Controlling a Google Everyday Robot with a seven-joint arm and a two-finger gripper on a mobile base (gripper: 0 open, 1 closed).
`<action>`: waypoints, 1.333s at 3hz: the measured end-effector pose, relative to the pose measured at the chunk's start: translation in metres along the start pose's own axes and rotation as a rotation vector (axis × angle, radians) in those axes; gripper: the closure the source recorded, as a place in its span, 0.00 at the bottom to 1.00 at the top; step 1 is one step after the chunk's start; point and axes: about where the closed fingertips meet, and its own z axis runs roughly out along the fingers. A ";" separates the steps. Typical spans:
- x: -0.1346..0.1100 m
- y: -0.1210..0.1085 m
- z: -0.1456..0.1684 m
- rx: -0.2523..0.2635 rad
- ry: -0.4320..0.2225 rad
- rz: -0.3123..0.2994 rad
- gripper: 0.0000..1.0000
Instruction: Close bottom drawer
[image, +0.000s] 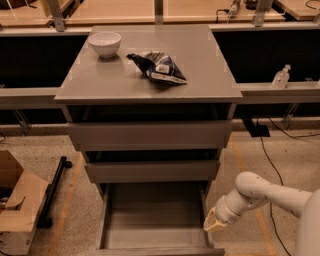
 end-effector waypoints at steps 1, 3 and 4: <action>0.014 -0.002 0.023 -0.030 0.048 0.006 1.00; 0.056 -0.005 0.080 -0.107 0.091 0.045 1.00; 0.076 0.004 0.100 -0.150 0.098 0.082 1.00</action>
Offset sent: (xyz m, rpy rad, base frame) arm -0.0108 -0.0086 -0.1016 -0.1011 0.1186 0.0314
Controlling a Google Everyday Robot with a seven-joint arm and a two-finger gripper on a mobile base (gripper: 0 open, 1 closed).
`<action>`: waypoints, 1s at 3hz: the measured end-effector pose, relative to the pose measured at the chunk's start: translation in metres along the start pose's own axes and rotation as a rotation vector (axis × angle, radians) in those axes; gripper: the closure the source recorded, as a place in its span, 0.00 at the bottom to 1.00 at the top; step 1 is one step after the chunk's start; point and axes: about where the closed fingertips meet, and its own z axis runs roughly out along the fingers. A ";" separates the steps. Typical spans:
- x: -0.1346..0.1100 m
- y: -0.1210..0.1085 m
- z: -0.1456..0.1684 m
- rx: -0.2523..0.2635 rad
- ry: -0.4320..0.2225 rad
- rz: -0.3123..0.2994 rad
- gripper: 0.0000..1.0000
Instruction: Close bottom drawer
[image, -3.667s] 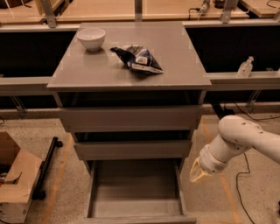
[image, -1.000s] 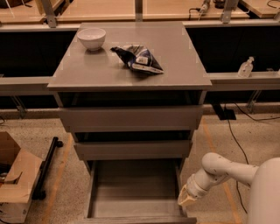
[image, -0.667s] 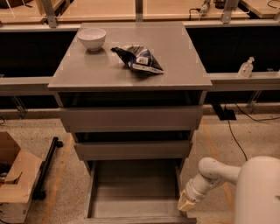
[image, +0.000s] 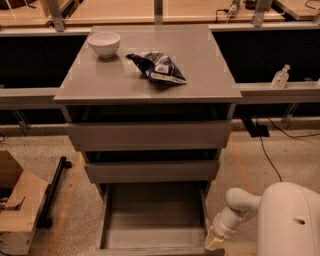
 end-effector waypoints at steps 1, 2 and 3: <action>0.018 0.014 0.020 -0.039 -0.007 0.049 1.00; 0.020 0.026 0.024 -0.044 -0.015 0.062 1.00; 0.021 0.032 0.028 -0.054 -0.019 0.068 1.00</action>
Offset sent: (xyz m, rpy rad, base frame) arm -0.0476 -0.0087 -0.0156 0.0038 0.0687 -0.0572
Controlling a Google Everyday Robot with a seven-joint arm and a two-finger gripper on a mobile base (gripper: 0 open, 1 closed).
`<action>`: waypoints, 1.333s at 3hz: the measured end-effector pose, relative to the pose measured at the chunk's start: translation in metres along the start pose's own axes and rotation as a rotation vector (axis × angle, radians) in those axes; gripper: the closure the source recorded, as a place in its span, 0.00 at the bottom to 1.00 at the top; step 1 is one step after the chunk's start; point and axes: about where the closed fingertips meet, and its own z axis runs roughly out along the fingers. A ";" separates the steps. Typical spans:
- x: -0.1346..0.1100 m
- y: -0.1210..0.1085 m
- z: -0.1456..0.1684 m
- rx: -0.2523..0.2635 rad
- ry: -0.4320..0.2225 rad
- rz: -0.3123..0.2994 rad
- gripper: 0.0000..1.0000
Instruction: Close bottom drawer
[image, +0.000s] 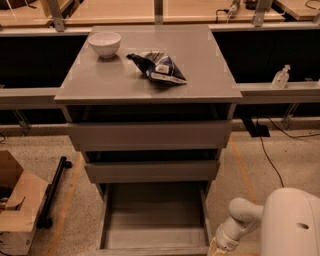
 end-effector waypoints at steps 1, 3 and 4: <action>0.004 -0.003 0.014 -0.020 -0.020 0.009 1.00; -0.001 -0.018 0.020 -0.024 -0.048 -0.015 1.00; -0.004 -0.034 0.021 0.006 -0.057 -0.032 1.00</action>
Offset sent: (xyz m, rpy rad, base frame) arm 0.0567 0.0122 -0.0388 0.1097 -0.0541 0.0101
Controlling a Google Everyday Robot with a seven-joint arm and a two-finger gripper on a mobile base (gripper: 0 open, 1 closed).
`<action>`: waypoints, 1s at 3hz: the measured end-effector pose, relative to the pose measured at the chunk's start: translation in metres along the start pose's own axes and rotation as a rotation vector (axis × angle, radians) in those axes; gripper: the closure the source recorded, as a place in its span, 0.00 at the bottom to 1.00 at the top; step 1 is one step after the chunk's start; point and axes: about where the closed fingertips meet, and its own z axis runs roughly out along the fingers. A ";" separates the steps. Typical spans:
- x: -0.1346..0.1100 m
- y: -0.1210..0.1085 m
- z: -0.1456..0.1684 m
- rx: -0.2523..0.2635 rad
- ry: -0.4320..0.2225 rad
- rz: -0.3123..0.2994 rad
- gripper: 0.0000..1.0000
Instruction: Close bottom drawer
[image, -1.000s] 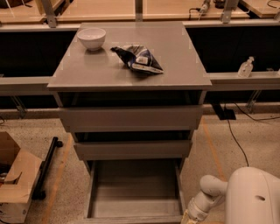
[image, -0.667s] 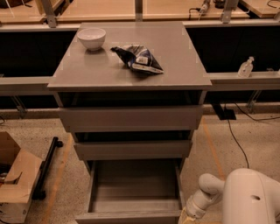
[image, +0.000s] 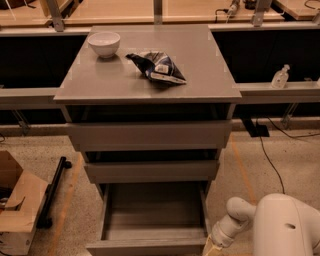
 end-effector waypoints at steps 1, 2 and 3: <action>-0.002 0.001 -0.003 0.000 0.000 0.000 1.00; -0.052 -0.055 -0.034 0.105 0.060 -0.178 1.00; -0.052 -0.055 -0.034 0.105 0.060 -0.178 1.00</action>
Offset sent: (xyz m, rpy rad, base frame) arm 0.2711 0.0867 0.1055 -0.0806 -0.6287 0.4100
